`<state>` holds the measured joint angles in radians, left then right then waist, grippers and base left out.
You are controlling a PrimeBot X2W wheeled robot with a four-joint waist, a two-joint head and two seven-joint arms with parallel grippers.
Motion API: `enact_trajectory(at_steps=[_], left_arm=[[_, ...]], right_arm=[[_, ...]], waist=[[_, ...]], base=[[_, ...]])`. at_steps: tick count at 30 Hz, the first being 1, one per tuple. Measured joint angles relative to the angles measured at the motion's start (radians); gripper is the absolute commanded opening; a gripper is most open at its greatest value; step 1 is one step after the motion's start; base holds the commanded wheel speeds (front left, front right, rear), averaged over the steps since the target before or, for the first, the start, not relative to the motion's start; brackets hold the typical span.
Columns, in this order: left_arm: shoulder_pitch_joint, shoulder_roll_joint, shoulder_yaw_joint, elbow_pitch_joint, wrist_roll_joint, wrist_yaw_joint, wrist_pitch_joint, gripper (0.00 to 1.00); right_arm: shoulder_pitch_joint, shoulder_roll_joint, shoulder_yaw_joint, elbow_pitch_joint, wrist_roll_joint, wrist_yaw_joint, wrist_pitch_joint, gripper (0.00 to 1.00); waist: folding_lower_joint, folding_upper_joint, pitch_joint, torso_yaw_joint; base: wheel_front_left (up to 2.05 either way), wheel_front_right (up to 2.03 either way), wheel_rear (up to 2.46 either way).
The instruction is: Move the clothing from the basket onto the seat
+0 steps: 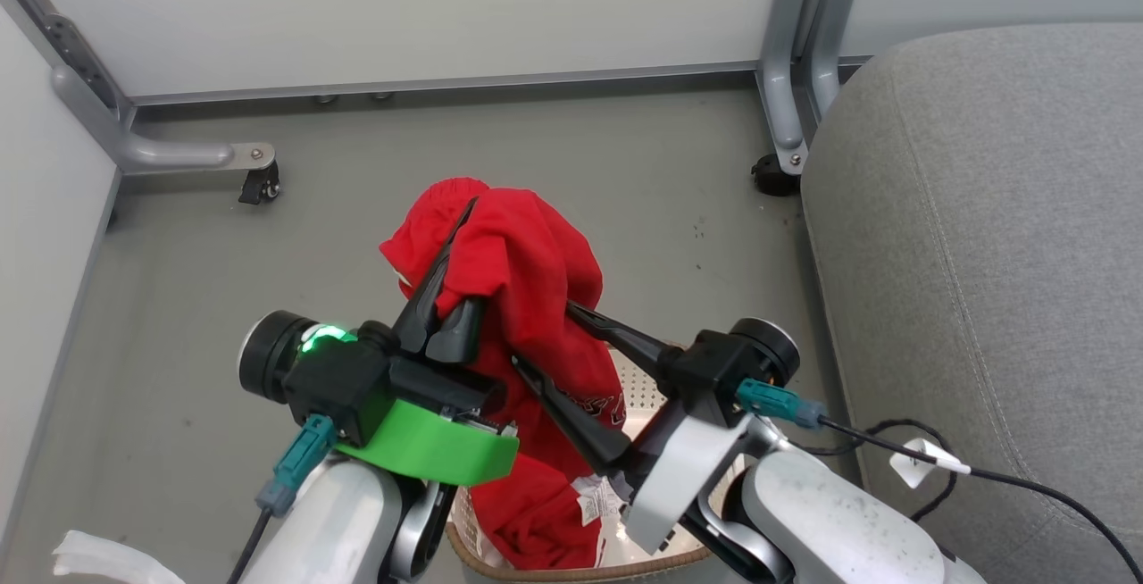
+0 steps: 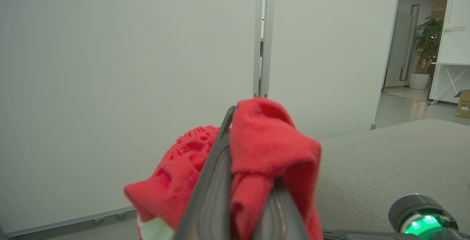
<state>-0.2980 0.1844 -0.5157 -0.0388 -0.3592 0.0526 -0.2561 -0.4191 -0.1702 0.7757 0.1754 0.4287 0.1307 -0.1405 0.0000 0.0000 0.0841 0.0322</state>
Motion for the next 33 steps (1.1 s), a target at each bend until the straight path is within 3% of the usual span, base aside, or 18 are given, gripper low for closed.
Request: enact_trajectory(at_steps=[7, 9, 30, 31, 32, 33], left_arm=[[-0.002, -0.003, -0.014, 0.003, 0.0, -0.004, 0.001, 0.0], [-0.004, -0.003, -0.016, 0.005, 0.0, -0.004, 0.001, 0.0], [-0.007, -0.002, -0.026, 0.013, -0.013, 0.005, 0.013, 0.0], [-0.007, -0.002, -0.025, 0.013, -0.018, 0.007, 0.016, 0.21], [-0.007, -0.002, -0.025, 0.013, -0.019, 0.009, 0.018, 0.66], [-0.007, -0.002, -0.022, 0.013, -0.019, 0.016, 0.018, 1.0]], right_arm=[[-0.11, 0.03, 0.094, 0.093, 0.056, 0.0, -0.029, 1.0], [-0.127, 0.035, 0.111, 0.116, 0.074, 0.0, -0.032, 0.0], [-0.201, 0.039, 0.177, 0.205, 0.144, 0.0, -0.091, 0.0], [-0.201, 0.038, 0.179, 0.207, 0.146, 0.0, -0.091, 0.0], [-0.202, 0.037, 0.179, 0.208, 0.149, 0.0, -0.092, 0.0], [-0.203, 0.036, 0.177, 0.21, 0.149, 0.0, -0.095, 0.0]], waist=[[0.0, 0.0, 0.006, 0.004], [0.0, 0.0, 0.005, 0.005], [0.0, 0.0, 0.001, 0.005], [0.0, 0.0, 0.0, 0.005], [0.0, 0.0, -0.001, 0.005], [0.0, 0.0, -0.002, 0.005]], base=[[0.0, 0.0, 0.0], [0.0, 0.0, 0.0], [0.0, 0.0, 0.0], [0.0, 0.0, 0.0], [0.0, 0.0, 0.0], [0.0, 0.0, 0.0]])
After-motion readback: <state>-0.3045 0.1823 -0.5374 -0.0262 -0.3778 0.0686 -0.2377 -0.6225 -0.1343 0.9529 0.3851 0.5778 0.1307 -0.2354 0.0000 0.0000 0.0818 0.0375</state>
